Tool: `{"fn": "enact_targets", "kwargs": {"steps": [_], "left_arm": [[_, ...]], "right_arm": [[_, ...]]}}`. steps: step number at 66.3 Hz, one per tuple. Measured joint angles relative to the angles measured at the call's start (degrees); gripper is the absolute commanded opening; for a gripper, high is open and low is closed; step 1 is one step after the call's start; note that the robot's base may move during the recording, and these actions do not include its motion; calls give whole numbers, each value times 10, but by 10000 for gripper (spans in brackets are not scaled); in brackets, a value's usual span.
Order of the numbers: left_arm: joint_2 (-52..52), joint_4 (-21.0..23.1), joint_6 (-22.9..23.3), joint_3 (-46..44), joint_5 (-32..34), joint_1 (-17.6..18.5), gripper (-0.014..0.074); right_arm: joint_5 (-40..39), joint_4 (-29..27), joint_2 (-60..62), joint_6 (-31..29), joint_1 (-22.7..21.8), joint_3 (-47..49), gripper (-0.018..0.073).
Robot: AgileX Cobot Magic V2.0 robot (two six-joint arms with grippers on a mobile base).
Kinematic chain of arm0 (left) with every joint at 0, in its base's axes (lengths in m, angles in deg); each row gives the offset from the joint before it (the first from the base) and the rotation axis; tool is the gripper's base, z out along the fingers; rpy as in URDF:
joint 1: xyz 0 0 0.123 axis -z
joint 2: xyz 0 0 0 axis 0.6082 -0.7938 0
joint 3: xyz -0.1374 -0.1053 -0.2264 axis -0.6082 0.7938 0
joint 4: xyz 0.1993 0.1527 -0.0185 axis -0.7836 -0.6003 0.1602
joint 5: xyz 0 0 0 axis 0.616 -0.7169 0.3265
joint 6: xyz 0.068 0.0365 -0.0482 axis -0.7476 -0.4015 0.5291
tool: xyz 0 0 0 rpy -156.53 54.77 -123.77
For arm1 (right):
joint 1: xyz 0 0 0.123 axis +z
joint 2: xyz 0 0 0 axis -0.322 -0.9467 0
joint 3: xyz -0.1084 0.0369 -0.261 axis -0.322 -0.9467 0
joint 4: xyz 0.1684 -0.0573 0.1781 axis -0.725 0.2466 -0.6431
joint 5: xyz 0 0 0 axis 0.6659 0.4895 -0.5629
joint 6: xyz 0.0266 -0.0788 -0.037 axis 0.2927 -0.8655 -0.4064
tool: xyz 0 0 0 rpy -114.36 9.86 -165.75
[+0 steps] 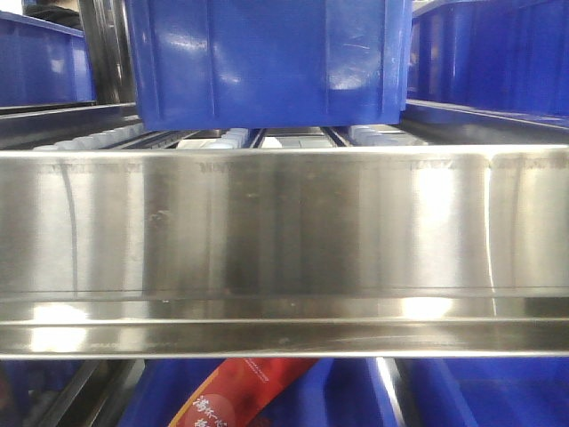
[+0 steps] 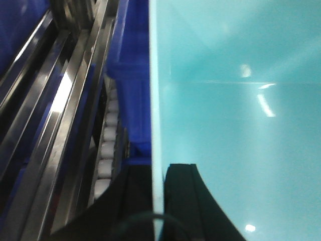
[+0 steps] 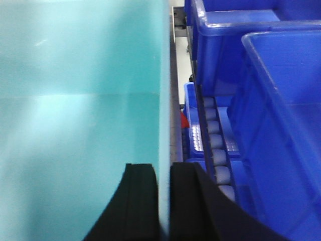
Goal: Fetch blue bin and place on conveyor start
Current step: 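Lift and pull the teal bin out of the shelf with both grippers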
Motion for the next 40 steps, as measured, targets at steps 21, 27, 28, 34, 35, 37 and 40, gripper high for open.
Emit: {"fn": "enact_targets", "kwargs": {"steps": [21,27,28,34,35,37,40], "left_arm": [[0,-8,0,-2,-1,0,-111],[0,-8,0,-2,-4,0,-111],[0,-8,0,-2,-4,0,-111],[0,-12,0,-2,-4,0,-111],[0,-12,0,-2,-4,0,-111],[0,-13,0,-2,-3,0,-111],[0,-14,0,-2,-2,0,-111]], "right_arm": [[3,0,-8,0,0,0,-162],[1,0,-8,-1,0,0,-162],[0,0,-8,-1,0,0,-162],[0,0,-8,-1,0,0,-162],[0,0,-8,-1,0,0,-162],[0,0,-8,-1,0,0,-162],[0,0,-8,-1,0,0,-162]]}}
